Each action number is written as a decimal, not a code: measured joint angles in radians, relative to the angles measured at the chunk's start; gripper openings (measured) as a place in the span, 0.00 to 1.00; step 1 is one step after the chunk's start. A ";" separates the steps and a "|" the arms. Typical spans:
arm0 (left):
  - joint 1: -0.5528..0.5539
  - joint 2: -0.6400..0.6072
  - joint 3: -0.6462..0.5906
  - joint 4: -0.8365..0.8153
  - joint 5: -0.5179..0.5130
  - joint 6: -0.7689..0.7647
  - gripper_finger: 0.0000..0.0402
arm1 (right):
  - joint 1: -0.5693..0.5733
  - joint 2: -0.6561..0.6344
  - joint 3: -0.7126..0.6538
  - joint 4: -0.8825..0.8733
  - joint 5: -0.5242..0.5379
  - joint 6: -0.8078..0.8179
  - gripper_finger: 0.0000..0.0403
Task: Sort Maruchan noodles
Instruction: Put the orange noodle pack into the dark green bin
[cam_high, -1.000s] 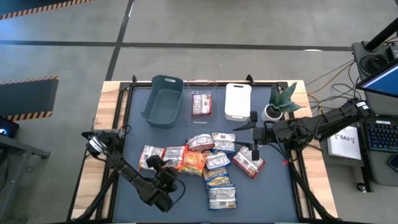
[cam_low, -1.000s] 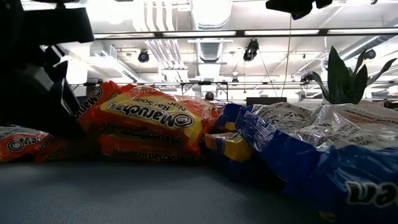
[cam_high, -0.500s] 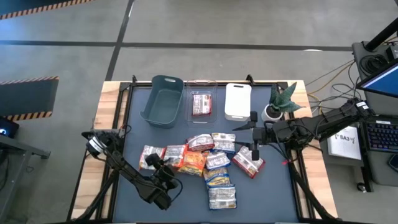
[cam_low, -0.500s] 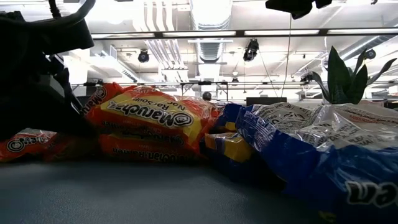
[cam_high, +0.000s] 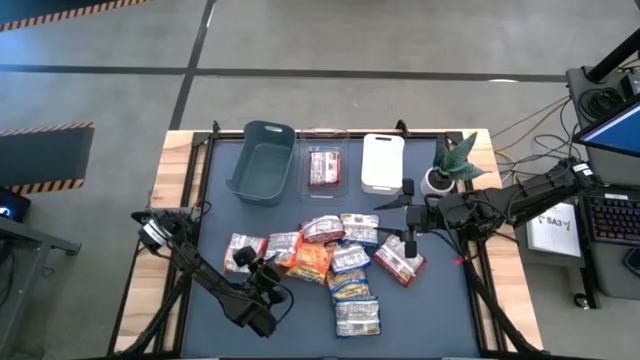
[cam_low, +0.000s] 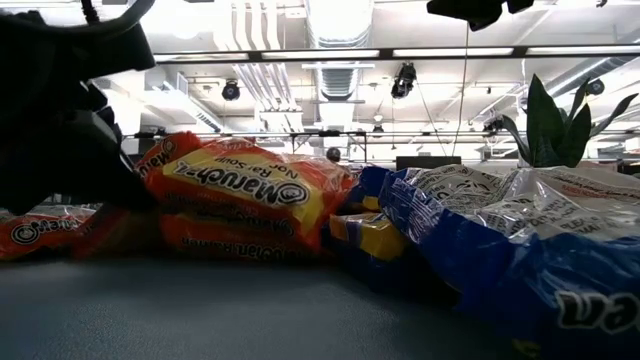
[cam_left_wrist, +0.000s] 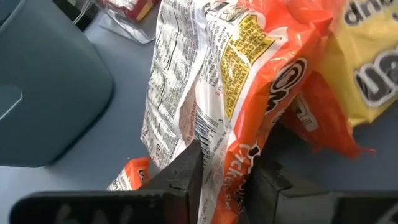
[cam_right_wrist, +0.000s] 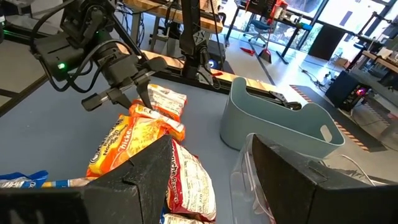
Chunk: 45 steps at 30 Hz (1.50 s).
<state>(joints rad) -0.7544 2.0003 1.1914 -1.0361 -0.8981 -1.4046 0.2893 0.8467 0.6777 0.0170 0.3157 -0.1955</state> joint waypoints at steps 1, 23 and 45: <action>0.000 0.000 0.007 -0.017 0.000 -0.003 0.18 | 0.000 0.000 0.000 0.000 0.000 0.000 0.52; 0.015 -0.198 0.101 -0.450 -0.135 -0.340 0.09 | 0.000 0.000 0.000 0.002 0.000 0.001 0.52; 0.951 -0.820 0.097 -0.062 0.408 0.884 0.09 | 0.000 0.000 0.000 -0.002 0.000 -0.004 0.52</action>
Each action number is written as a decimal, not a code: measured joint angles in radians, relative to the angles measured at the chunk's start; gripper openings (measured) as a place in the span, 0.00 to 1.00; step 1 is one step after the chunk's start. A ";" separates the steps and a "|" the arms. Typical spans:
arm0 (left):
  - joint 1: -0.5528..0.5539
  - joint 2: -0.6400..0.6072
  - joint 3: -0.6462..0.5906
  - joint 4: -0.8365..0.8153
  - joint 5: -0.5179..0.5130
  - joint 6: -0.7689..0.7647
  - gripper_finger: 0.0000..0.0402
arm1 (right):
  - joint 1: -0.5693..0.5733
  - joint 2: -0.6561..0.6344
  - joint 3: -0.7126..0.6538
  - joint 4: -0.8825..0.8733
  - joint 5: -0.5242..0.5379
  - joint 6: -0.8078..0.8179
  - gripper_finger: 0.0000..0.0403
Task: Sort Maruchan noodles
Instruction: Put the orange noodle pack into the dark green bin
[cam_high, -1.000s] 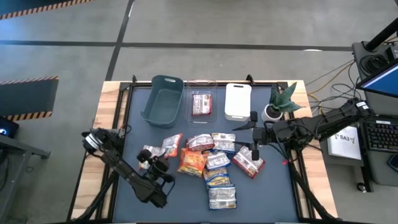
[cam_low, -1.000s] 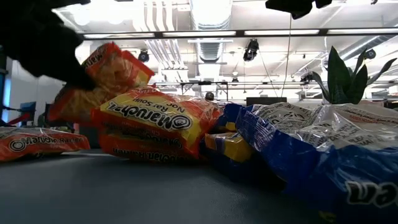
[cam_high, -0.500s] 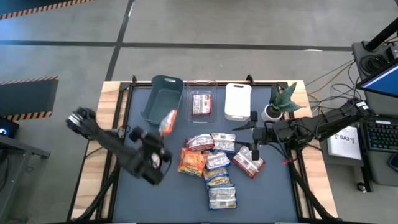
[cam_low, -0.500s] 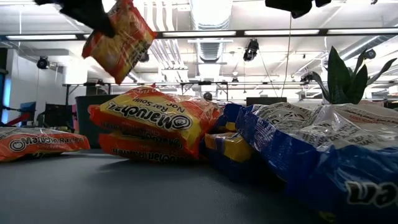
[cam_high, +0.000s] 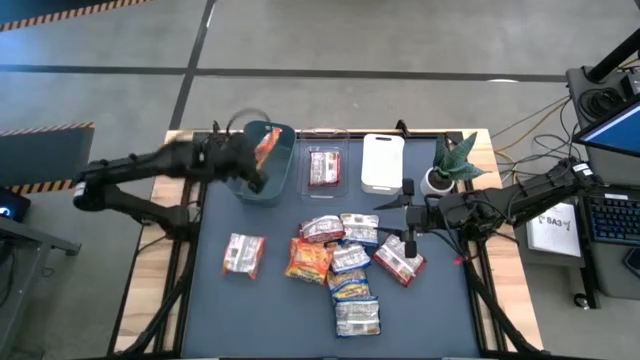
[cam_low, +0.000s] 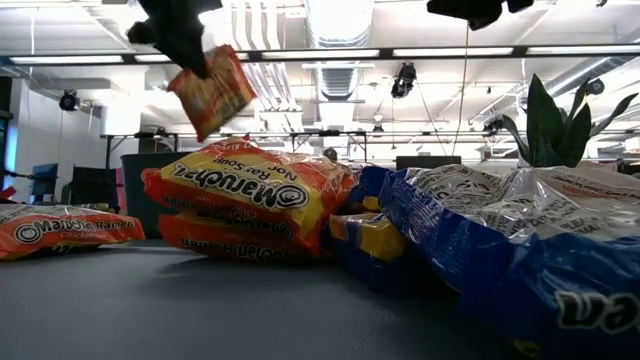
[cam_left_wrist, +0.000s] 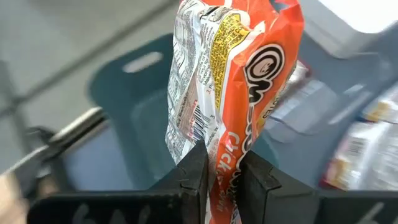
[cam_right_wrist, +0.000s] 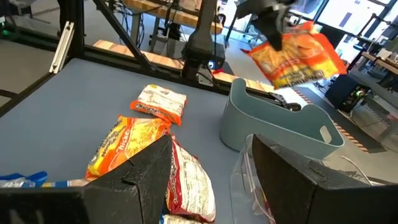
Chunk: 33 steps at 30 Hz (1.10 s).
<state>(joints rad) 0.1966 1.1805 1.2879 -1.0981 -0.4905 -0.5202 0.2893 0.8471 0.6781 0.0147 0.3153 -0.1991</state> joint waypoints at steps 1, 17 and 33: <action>0.063 -0.005 0.000 0.030 0.079 0.067 0.09 | 0.000 0.000 0.000 -0.007 0.000 0.002 0.52; 0.618 0.126 -0.002 0.079 0.593 0.420 0.09 | -0.002 0.000 -0.002 -0.062 0.000 0.074 0.52; 0.649 0.085 -0.166 0.167 0.709 0.476 0.09 | -0.002 0.041 -0.005 -0.026 0.000 0.124 0.52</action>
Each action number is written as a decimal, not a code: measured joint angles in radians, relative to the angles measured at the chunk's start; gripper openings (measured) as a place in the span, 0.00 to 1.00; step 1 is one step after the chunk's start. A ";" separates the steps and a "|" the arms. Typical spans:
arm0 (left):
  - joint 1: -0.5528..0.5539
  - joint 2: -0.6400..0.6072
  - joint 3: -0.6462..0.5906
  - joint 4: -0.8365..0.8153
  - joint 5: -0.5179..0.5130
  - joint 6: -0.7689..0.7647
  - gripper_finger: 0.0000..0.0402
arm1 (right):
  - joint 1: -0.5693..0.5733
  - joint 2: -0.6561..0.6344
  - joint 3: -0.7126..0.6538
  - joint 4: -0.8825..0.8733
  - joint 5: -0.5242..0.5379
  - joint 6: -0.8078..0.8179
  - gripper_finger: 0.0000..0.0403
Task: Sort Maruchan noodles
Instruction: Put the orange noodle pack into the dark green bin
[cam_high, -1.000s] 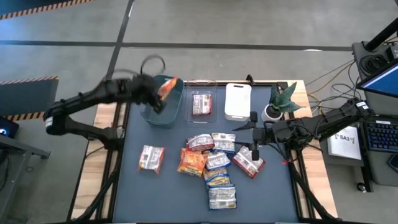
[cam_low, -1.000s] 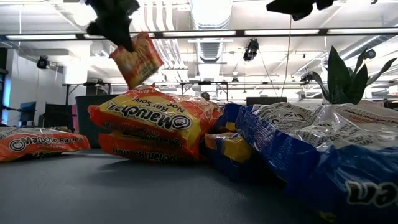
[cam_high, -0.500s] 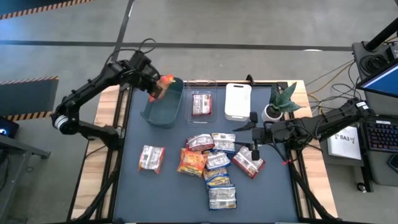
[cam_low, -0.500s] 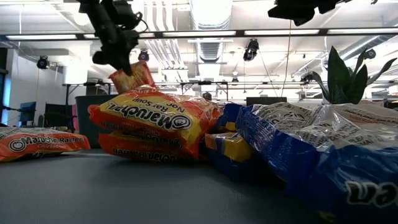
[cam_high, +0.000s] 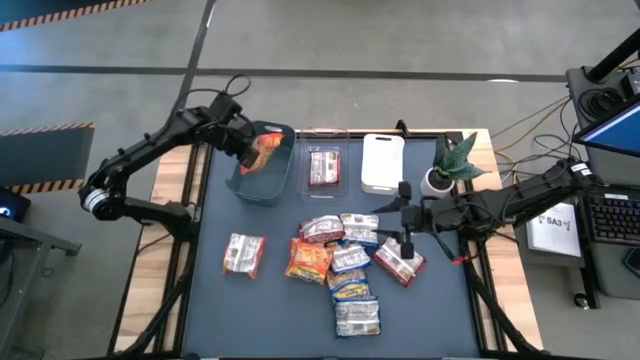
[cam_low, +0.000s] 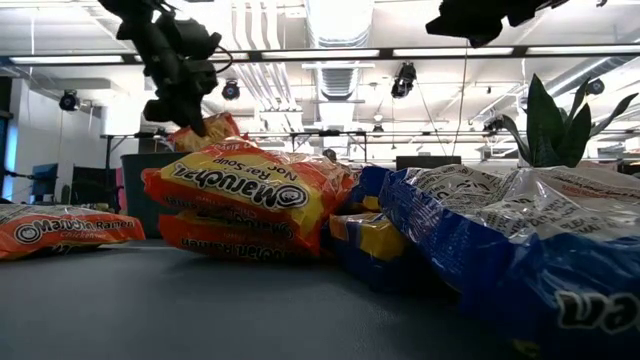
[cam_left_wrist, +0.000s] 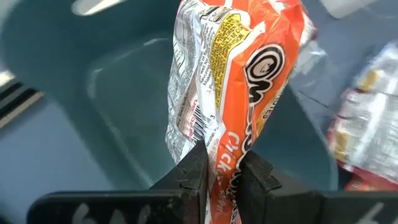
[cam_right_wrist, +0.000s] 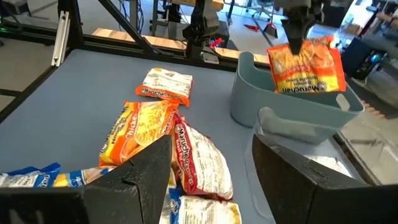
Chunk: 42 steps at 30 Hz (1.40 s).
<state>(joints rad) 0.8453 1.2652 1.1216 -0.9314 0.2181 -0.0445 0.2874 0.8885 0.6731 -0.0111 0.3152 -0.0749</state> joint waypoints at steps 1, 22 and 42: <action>0.008 0.000 -0.001 0.004 -0.001 -0.002 0.09 | 0.000 0.005 0.000 0.009 0.000 -0.013 0.52; 0.030 0.123 -0.059 0.136 0.029 -0.132 0.09 | 0.000 -0.003 0.003 0.054 0.000 -0.093 0.52; 0.030 0.249 -0.057 0.241 0.059 -0.183 0.16 | 0.000 -0.004 0.003 0.046 0.000 -0.074 0.52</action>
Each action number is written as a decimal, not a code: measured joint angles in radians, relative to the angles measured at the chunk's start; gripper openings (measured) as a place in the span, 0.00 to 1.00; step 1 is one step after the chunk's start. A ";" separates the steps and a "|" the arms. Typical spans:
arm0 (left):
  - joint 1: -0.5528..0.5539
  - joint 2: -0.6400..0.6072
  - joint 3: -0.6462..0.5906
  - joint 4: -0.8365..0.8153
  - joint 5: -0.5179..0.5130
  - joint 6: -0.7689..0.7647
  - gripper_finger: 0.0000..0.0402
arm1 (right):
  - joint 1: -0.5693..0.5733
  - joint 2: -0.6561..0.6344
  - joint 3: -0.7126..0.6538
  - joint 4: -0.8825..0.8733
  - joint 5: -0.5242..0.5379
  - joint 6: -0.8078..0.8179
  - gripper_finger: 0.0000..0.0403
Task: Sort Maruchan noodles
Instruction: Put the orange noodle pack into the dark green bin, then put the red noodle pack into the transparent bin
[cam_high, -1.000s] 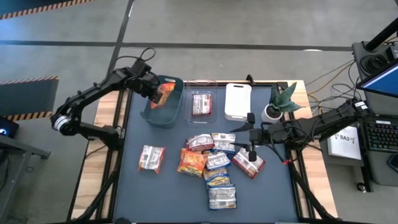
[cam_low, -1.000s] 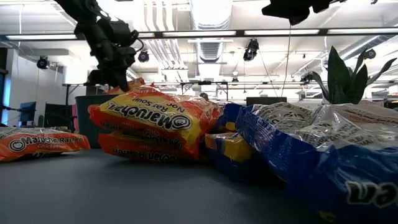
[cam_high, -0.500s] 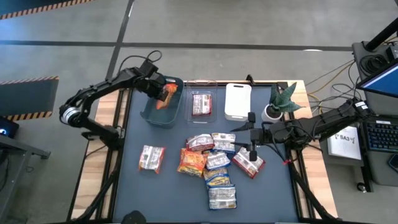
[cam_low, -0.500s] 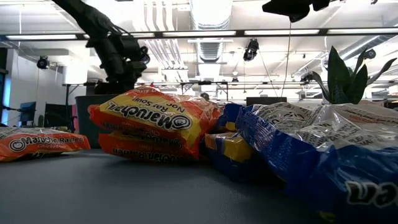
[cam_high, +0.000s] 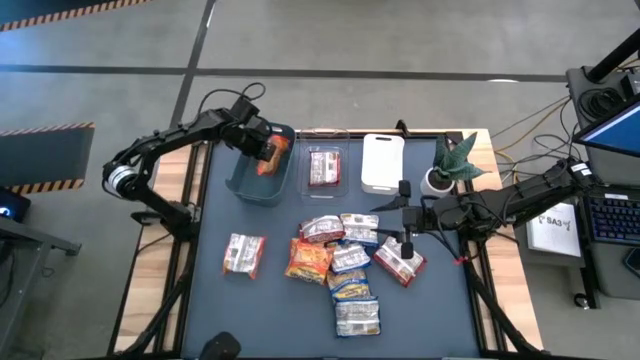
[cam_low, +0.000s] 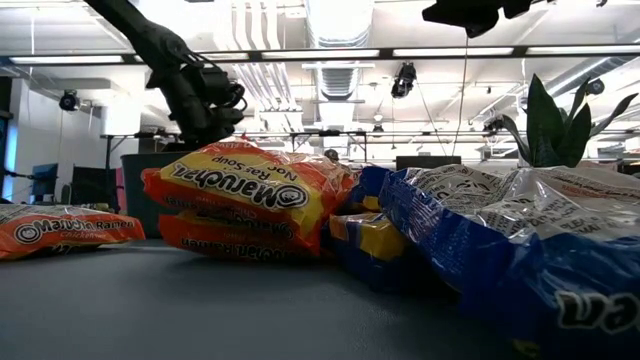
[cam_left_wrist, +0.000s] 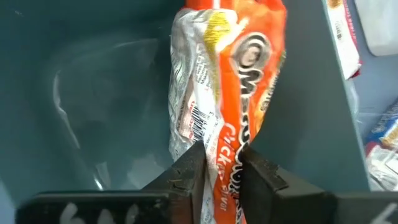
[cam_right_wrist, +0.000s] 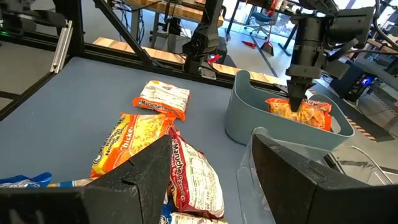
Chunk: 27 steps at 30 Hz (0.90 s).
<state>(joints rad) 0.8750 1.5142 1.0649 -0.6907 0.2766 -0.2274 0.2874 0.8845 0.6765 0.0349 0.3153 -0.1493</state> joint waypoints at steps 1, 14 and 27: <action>0.000 -0.001 0.000 -0.001 -0.005 0.006 0.17 | 0.000 0.000 0.000 0.000 0.000 0.000 0.52; 0.006 -0.004 0.110 -0.159 -0.223 0.161 0.28 | 0.000 0.000 0.000 0.000 0.000 0.000 0.52; -0.012 -0.005 0.146 -0.218 -0.225 0.245 0.27 | 0.000 0.000 0.000 -0.001 0.000 0.001 0.52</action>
<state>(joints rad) 0.8630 1.5093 1.2113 -0.9088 0.0520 0.0177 0.2874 0.8845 0.6765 0.0341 0.3153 -0.1488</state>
